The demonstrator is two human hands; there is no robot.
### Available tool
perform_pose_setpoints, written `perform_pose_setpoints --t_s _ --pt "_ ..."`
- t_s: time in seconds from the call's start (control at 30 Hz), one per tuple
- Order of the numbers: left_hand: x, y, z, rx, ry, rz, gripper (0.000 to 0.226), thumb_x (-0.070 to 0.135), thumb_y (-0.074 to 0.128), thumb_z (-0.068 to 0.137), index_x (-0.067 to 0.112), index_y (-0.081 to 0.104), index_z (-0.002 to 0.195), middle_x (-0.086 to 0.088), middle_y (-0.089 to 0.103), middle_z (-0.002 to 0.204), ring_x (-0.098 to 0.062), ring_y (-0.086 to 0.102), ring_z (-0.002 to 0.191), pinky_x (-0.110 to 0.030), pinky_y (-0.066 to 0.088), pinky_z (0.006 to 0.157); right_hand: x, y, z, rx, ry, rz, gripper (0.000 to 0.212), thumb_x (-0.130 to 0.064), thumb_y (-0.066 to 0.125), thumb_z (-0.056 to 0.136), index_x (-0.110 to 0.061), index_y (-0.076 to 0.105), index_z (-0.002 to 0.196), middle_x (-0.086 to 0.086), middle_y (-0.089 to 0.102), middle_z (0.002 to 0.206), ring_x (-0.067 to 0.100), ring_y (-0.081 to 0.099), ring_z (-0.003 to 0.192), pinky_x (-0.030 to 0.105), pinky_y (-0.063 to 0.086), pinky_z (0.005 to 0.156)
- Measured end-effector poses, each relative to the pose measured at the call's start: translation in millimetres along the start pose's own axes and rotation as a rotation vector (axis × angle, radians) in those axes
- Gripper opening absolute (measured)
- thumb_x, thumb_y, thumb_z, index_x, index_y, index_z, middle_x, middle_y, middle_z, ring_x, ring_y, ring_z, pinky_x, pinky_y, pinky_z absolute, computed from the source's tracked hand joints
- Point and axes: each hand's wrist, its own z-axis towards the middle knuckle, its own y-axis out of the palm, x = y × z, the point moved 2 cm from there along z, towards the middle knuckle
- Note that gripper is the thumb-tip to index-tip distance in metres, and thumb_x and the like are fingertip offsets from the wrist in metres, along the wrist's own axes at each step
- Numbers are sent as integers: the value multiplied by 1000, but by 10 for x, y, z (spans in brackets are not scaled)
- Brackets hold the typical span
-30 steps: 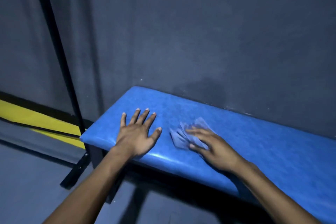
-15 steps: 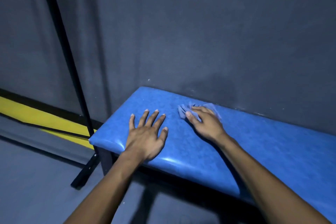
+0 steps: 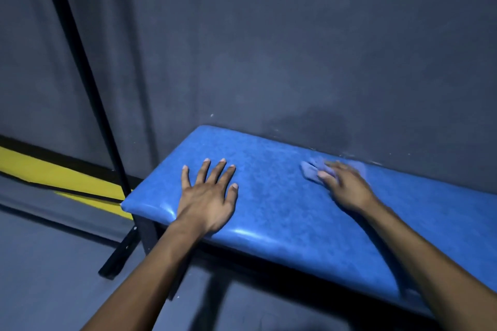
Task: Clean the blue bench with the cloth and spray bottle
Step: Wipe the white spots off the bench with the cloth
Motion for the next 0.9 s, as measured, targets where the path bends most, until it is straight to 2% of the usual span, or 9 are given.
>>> perform_pose_setpoints --t_s 0.13,0.2,0.33,0.47,0.57,0.63,0.73,0.83,0.9 --pt "-10 11 -15 39 -10 -33 61 52 11 100 32 21 157 18 11 167 -9 -4 155 -55 -10 121 -964 521 551 -69 -81 141 41 -33 50 100 -9 64 131 13 62 137 28 53 131 26 30 108" --pt "-27 -1 -18 65 -7 -39 66 52 7 97 30 22 157 18 14 166 -6 -2 154 -52 -9 122 -1308 597 437 -113 -173 167 45 -39 48 95 -14 66 128 6 64 135 24 55 128 28 35 111" --pt "-48 5 -14 73 -10 -3 74 51 1 92 27 21 158 16 15 166 -5 2 154 -50 -6 123 -1128 307 -372 -159 -388 160 37 -31 62 96 -15 64 129 -3 62 137 8 51 128 11 25 108" --pt "-8 -4 -8 53 -19 -4 64 48 8 99 27 17 159 15 10 167 -7 -2 154 -51 -9 123 -706 152 -404 -162 -413 140 32 -36 56 99 -27 65 128 -16 63 133 0 53 127 19 33 110" --pt "4 -24 -26 24 -15 0 60 46 12 102 28 14 159 16 7 167 -6 -5 154 -52 -10 122 -658 324 237 -63 -259 83 39 -38 42 96 -18 72 111 -2 72 115 20 62 113 29 40 101" --pt "-6 -39 -30 26 -16 -6 60 47 12 102 29 15 159 17 7 167 -6 -4 154 -51 -10 122 -757 420 440 -23 -123 101 32 -29 46 94 -14 73 104 2 74 111 25 63 110 34 43 97" --pt "-30 -20 -11 32 -8 5 59 48 12 101 33 17 158 18 9 167 -6 -2 154 -52 -8 122 -915 355 129 -49 -256 194 22 -22 54 94 -10 69 85 -1 74 92 18 66 95 39 49 89" --pt "-19 5 -26 39 -19 9 68 51 3 94 36 19 158 18 12 167 -8 0 154 -54 -6 122 -958 163 -750 -147 -449 239 34 -14 55 90 -15 70 120 -5 67 130 -1 54 122 17 35 109" --pt "9 -9 -20 29 -19 7 68 51 3 93 36 19 158 17 12 167 -9 0 155 -54 -7 122 -820 115 -950 -185 -502 266 56 -8 51 82 -25 62 134 -11 58 141 2 47 134 18 29 114"
